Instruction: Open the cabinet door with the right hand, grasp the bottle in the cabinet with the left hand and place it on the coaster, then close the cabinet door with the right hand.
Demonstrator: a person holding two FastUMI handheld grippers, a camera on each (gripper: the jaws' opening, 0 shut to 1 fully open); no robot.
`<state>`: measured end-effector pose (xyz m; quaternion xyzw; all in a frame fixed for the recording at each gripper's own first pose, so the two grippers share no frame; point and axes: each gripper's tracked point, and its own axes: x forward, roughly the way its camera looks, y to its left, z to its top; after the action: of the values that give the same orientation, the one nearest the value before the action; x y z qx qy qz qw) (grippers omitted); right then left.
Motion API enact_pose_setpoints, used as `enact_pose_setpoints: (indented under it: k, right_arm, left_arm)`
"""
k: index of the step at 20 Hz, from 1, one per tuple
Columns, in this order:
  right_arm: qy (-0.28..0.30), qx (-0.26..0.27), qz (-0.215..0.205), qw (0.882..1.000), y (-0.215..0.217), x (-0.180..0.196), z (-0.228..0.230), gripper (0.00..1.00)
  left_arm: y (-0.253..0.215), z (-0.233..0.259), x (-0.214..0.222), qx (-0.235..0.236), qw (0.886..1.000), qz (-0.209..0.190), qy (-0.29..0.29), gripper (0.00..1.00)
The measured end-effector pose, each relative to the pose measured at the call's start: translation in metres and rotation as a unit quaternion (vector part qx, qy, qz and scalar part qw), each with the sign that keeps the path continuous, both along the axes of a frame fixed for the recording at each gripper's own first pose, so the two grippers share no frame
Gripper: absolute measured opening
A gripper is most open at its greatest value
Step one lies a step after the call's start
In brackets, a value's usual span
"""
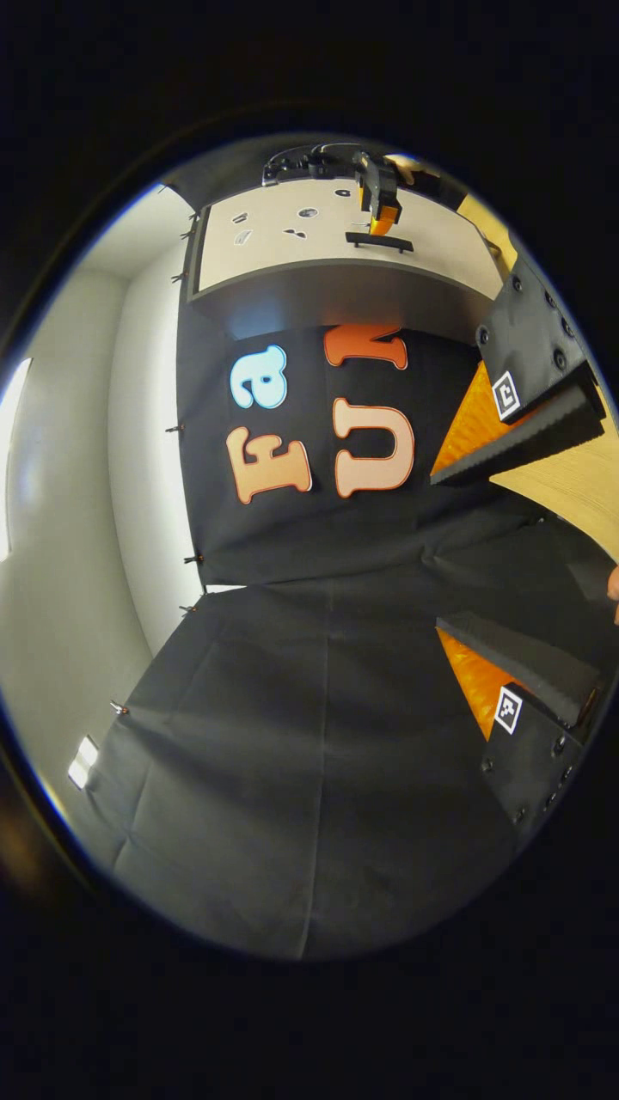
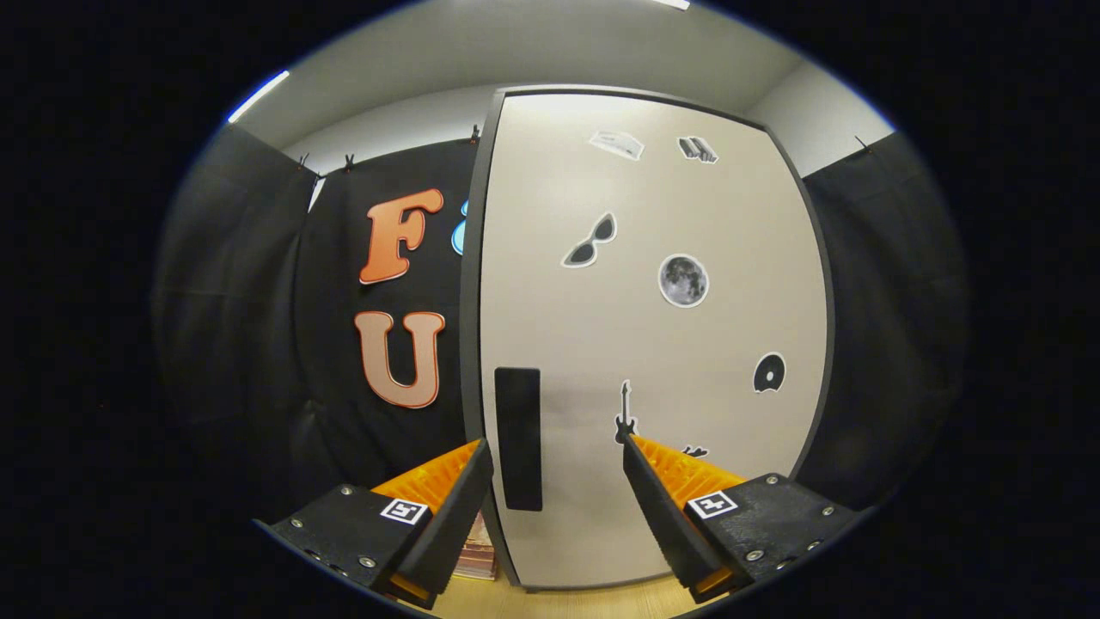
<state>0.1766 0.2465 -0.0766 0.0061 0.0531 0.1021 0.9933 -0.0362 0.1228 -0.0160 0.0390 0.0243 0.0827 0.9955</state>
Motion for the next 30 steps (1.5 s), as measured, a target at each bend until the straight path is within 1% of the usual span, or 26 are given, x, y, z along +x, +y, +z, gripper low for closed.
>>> enact_pose_setpoints:
  k: [1, 2, 4, 5, 6, 8, 9, 10, 11, 12, 13, 14, 15, 16, 18, 19, 20, 21, 22, 24, 25, 26, 27, 28, 29, 30]
  right_arm:
    - [0.006, -0.003, 0.001, 1.000, 0.004, 0.004, -0.006, 0.93]
    - [0.012, -0.003, 0.002, 1.000, 0.008, 0.008, -0.010, 0.92]
    - [0.020, 0.003, 0.003, 1.000, 0.014, 0.014, -0.015, 0.88]
    - [0.023, 0.007, 0.003, 1.000, 0.016, 0.017, -0.016, 0.82]
    - [0.025, 0.011, 0.004, 1.000, 0.019, 0.019, -0.016, 0.80]
    - [0.029, 0.016, 0.006, 0.999, 0.024, 0.023, -0.018, 0.71]
    - [0.029, 0.015, 0.005, 0.999, 0.025, 0.026, -0.018, 0.64]
    - [0.032, 0.014, 0.007, 0.999, 0.027, 0.028, -0.020, 0.61]
    - [0.036, 0.014, 0.008, 0.999, 0.029, 0.030, -0.022, 0.53]
    - [0.042, 0.017, 0.011, 0.999, 0.031, 0.032, -0.023, 0.49]
    - [0.046, 0.021, 0.010, 0.999, 0.031, 0.032, -0.025, 0.41]
    - [0.048, 0.023, 0.011, 0.999, 0.031, 0.031, -0.025, 0.37]
    - [0.051, 0.023, 0.014, 0.998, 0.030, 0.031, -0.025, 0.36]
    - [0.052, 0.025, 0.017, 0.998, 0.029, 0.030, -0.025, 0.35]
    - [0.053, 0.026, 0.022, 0.998, 0.029, 0.029, -0.025, 0.33]
    - [0.056, 0.024, 0.024, 0.998, 0.029, 0.028, -0.025, 0.30]
    - [0.060, 0.025, 0.025, 0.998, 0.029, 0.026, -0.025, 0.29]
    - [0.063, 0.026, 0.027, 0.997, 0.029, 0.025, -0.025, 0.27]
    - [0.062, 0.026, 0.030, 0.997, 0.029, 0.023, -0.024, 0.26]
    - [0.058, 0.021, 0.039, 0.997, 0.027, 0.018, -0.022, 0.26]
    - [0.055, 0.029, 0.042, 0.997, 0.027, 0.013, -0.020, 0.22]
    - [0.056, 0.035, 0.047, 0.997, 0.026, 0.008, -0.019, 0.22]
    - [0.055, 0.040, 0.052, 0.996, 0.026, 0.001, -0.014, 0.21]
    - [0.054, 0.043, 0.055, 0.996, 0.024, -0.006, -0.012, 0.21]
    - [0.053, 0.045, 0.056, 0.996, 0.016, -0.016, -0.014, 0.21]
    - [0.053, 0.046, 0.058, 0.996, 0.006, -0.027, -0.014, 0.21]
  left_arm:
    - [0.002, -0.002, -0.002, 0.000, 1.000, 0.003, 0.000, 0.96]
    - [0.004, -0.003, -0.003, 0.000, 1.000, 0.006, 0.000, 0.99]
    - [0.010, -0.005, -0.005, 0.000, 1.000, 0.012, 0.001, 0.99]
    - [0.013, -0.006, -0.005, -0.001, 1.000, 0.013, 0.001, 0.99]
    - [0.014, -0.007, -0.006, -0.002, 1.000, 0.015, 0.002, 0.99]
    - [0.019, -0.012, -0.008, -0.004, 1.000, 0.018, 0.004, 0.96]
    - [0.019, -0.012, -0.008, -0.006, 1.000, 0.018, 0.003, 1.00]
    - [0.021, -0.012, -0.008, -0.008, 1.000, 0.018, 0.003, 0.96]
    - [0.021, -0.013, -0.008, -0.009, 1.000, 0.018, 0.003, 0.96]
    - [0.020, -0.014, -0.009, -0.010, 1.000, 0.018, 0.004, 0.96]
    - [0.021, -0.016, -0.009, -0.010, 1.000, 0.018, 0.004, 0.96]
    - [0.022, -0.015, -0.010, -0.009, 1.000, 0.019, 0.005, 1.00]
    - [0.022, -0.016, -0.011, -0.008, 1.000, 0.019, 0.004, 1.00]
    - [0.022, -0.015, -0.012, -0.008, 1.000, 0.020, 0.002, 0.97]
    - [0.023, -0.014, -0.012, -0.008, 1.000, 0.021, -0.001, 0.96]
    - [0.024, -0.014, -0.011, -0.010, 1.000, 0.021, -0.002, 0.96]
    - [0.024, -0.014, -0.010, -0.012, 1.000, 0.022, -0.003, 0.99]
    - [0.024, -0.015, -0.009, -0.014, 1.000, 0.022, -0.004, 0.96]
    - [0.024, -0.016, -0.009, -0.016, 1.000, 0.022, -0.005, 0.99]
    - [0.024, -0.018, -0.014, -0.018, 1.000, 0.023, -0.005, 0.99]
    - [0.023, -0.018, -0.018, -0.017, 1.000, 0.023, -0.005, 0.99]
    - [0.023, -0.018, -0.022, -0.015, 1.000, 0.024, -0.005, 0.99]
    - [0.023, -0.017, -0.024, -0.012, 1.000, 0.024, -0.005, 0.96]
    - [0.022, -0.015, -0.025, -0.011, 1.000, 0.023, -0.007, 0.99]
    - [0.020, -0.013, -0.025, -0.011, 1.000, 0.021, -0.008, 0.99]
    - [0.016, -0.011, -0.025, -0.011, 1.000, 0.018, -0.011, 0.96]
